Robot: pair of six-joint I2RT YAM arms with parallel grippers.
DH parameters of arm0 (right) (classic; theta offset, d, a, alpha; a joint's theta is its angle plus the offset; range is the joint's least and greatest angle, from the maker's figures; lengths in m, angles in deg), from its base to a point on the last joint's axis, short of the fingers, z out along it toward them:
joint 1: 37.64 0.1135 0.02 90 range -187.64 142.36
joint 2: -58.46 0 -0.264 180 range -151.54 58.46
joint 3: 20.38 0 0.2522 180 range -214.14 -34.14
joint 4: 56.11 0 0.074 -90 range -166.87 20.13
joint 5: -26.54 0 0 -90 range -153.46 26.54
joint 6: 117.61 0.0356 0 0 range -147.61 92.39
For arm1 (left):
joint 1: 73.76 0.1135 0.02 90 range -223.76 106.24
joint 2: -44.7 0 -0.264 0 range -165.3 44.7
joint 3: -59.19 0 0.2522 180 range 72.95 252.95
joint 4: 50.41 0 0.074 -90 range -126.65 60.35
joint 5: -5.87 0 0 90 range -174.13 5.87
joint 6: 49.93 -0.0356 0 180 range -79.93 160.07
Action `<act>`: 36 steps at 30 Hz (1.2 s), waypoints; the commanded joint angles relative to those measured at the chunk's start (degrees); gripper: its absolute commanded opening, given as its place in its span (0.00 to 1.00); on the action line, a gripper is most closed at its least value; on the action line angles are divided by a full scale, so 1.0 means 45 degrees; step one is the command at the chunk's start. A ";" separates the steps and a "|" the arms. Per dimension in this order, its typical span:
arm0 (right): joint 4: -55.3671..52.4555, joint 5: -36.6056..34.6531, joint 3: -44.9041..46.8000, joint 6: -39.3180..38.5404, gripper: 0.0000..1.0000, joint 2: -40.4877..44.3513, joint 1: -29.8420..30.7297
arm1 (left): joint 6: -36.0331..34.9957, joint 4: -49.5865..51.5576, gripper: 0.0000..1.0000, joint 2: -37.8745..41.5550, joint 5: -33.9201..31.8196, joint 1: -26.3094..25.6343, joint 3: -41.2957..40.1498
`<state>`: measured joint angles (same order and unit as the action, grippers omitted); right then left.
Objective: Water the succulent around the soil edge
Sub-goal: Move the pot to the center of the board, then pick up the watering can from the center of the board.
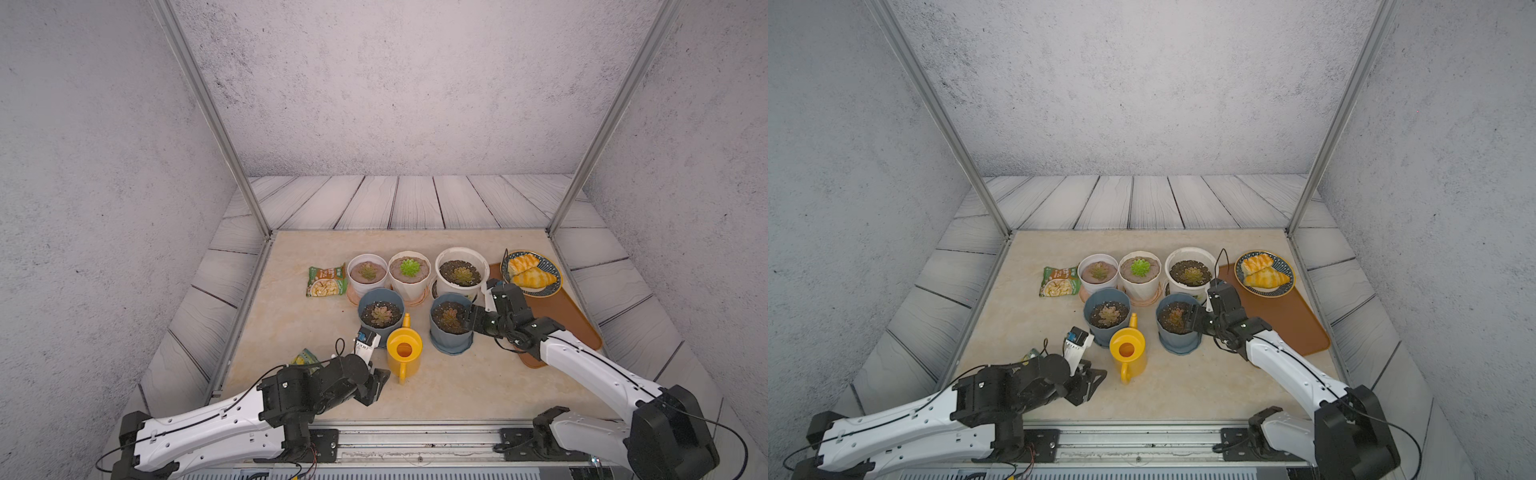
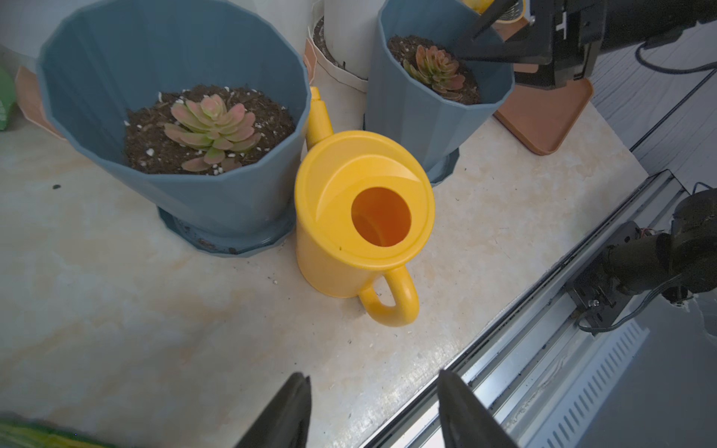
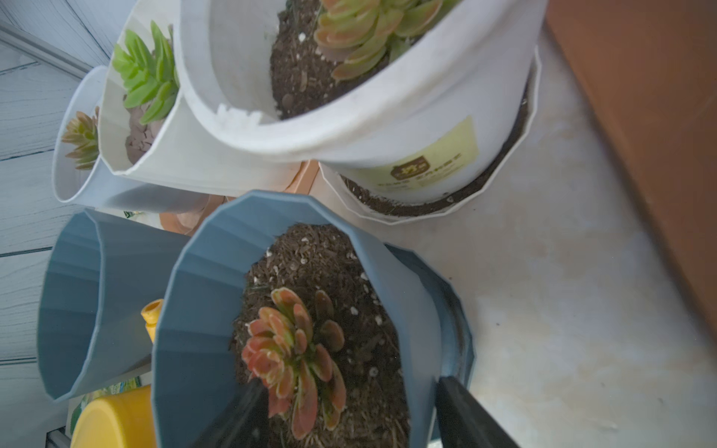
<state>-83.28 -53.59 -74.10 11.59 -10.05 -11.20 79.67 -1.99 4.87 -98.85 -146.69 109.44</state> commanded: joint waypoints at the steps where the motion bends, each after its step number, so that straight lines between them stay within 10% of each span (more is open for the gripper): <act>1: 0.0352 -0.0135 -0.0481 0.0357 0.76 -0.0347 0.0446 | 0.0439 -0.0421 0.59 -0.0067 -0.0656 -0.0507 -0.0336; 19: -0.5357 -0.2195 -0.0269 -0.1411 0.84 0.6067 0.0565 | 0.2044 -0.2851 0.62 -0.5389 -0.2723 -0.1822 -0.0023; 36: -0.6034 -0.2195 -0.0065 -0.1525 0.84 0.7395 0.0558 | 0.2723 -0.3414 0.54 -0.7949 -0.4793 -0.1822 0.0409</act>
<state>-110.16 -62.24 -74.93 5.58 22.74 -8.93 91.58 -16.79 -29.80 -117.58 -154.67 109.99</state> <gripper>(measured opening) 0.842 0.543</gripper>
